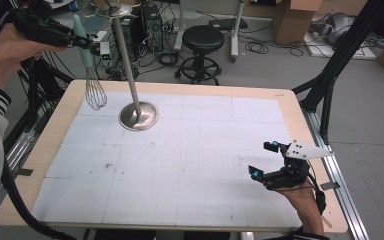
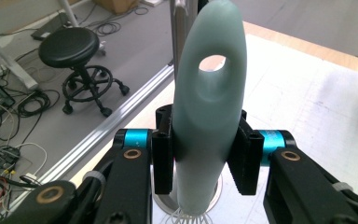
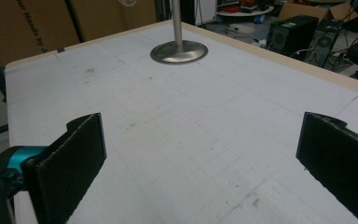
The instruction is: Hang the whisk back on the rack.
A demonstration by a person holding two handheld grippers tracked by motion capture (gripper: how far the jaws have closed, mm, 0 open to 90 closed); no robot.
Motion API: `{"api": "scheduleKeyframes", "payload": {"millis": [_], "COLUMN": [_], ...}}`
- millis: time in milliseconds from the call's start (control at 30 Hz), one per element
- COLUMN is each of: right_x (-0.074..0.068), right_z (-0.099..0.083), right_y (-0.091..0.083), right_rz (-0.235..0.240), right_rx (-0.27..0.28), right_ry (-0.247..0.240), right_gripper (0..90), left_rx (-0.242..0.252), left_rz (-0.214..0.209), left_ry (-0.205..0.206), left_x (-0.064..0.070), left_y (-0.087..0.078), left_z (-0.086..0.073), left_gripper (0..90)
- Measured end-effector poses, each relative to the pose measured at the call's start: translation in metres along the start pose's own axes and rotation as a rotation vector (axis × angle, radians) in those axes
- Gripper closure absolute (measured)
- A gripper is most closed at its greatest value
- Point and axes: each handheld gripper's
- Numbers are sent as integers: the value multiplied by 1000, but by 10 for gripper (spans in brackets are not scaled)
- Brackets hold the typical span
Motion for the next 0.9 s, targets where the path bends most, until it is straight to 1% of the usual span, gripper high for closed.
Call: {"api": "scheduleKeyframes", "payload": {"millis": [33, 67, 300, 367, 533, 633, 700, 733, 767, 900], "right_x": [0, 0, 0, 0, 0, 0, 0, 0, 0, 1], "right_z": [0, 0, 0, 0, 0, 0, 0, 0, 0, 0], "right_y": [0, 1, 2, 2, 2, 2, 2, 2, 2, 1], "right_rz": [-1, 2, 7, 6, 7, 7, 8, 8, 9, 7], "right_rx": [-1, -3, -9, -9, -7, -7, -5, -5, -3, -6], "right_ry": [-5, -4, -6, -5, -5, -4, -2, -2, -3, -5], "right_gripper": [1, 1, 1, 1, 1, 1, 1, 1, 1, 1], "left_rx": [9, 8, 3, 2, 4, 7, 2, 5, -2, -7], "left_rz": [1, -1, 6, 0, 6, 0, 8, 7, 5, 16], "left_ry": [-6, 1, -9, -9, -8, -8, -4, -4, -2, -9], "left_x": [-1, -2, -5, -5, -4, -3, -2, -2, -2, -2], "left_y": [0, -1, 2, 3, 5, 8, 8, 9, 10, 12], "left_z": [1, 1, 2, 2, 4, 6, 8, 8, 9, 11], "left_gripper": [663, 663, 663, 663, 662, 663, 663, 663, 663, 663]}}
Point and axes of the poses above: each handheld gripper's, and its own axes: y roughly forward along the jaws, z roughly out of its top, x roughly to its right, and after that the axes turned 11 degrees about z, right-handed
